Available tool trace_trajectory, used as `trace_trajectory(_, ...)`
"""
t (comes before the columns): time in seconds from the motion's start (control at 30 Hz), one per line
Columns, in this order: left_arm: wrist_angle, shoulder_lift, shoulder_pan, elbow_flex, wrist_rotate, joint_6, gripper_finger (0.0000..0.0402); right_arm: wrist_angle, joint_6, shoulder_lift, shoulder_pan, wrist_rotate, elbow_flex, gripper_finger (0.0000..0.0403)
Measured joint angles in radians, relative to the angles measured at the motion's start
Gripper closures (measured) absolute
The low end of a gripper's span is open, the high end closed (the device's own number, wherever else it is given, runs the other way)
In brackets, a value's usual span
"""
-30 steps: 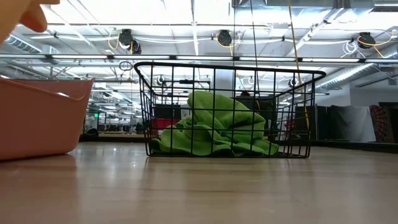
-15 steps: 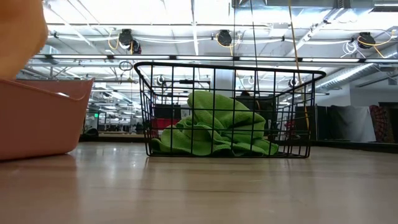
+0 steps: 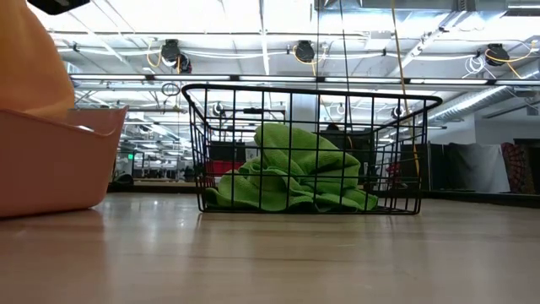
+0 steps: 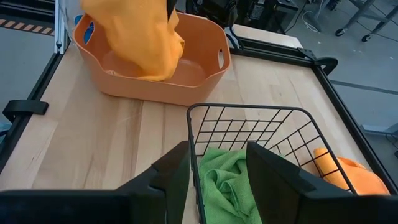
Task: Sort microfiber towel by color & place in baskets
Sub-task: Put the bottom orange microfiber cloth into the orange bin
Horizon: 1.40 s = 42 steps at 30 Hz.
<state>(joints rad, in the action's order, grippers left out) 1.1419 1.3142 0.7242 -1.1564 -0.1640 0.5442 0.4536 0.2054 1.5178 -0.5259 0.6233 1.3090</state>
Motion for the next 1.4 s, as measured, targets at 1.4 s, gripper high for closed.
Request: trace_trajectory(1.4, 0.133, 0.260, 0.000, 0.000, -0.018, 0.131, 0.0254, 0.000, -0.003, 0.033, -0.026, 0.004, 0.000, 0.0255)
